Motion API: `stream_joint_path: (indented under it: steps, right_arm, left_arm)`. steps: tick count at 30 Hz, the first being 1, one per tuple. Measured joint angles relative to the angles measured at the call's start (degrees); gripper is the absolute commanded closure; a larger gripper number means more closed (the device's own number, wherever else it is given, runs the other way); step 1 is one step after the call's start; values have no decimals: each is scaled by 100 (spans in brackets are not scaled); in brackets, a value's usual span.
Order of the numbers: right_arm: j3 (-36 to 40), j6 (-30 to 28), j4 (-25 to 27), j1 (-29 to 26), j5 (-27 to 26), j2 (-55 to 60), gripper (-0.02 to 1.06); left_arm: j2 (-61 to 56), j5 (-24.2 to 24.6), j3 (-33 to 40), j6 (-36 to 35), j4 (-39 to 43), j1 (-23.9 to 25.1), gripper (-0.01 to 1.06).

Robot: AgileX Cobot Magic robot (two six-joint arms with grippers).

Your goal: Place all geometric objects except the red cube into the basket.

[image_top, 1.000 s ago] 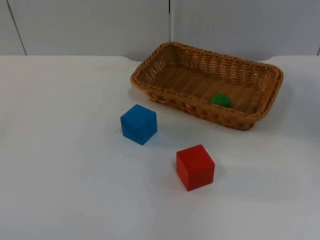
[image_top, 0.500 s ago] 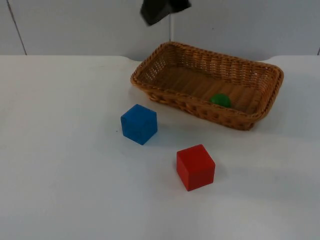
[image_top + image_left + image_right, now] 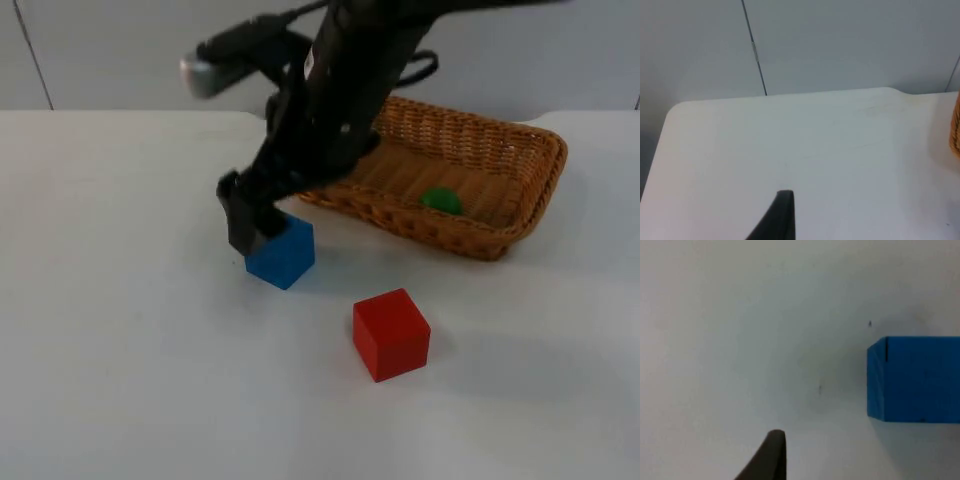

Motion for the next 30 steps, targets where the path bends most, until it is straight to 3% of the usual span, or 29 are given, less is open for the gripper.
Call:
stream_joint_path:
  steps: [9,17,20,22,23,24,26,30]
  right_arm:
    - [-54,0,-96,0,-467,487,2]
    - [-98,0,-155,-61,-1369,987,2]
    - [-251,0,-168,-111,-1408,1161,4]
    - [-413,0,-140,-146,-1448,1316,41]
    - [-490,-20,-140,-146,-1458,1346,65]
    - [-490,-20,-140,-146,-1458,1346,97]
    - [-605,76,-72,-146,-1484,1382,103]
    - [-953,255,-10,-146,-1285,1408,102]
  left_arm:
    - [0,0,0,0,-1,0,0]
    - [0,0,0,0,55,0,0]
    - [0,0,0,-3,94,0,0]
    - [0,-12,0,-3,103,0,0]
    - [0,-12,0,-3,103,0,0]
    - [0,-12,0,-3,103,0,0]
    - [0,-41,0,-3,103,0,0]
    - [0,-51,0,-3,103,0,0]
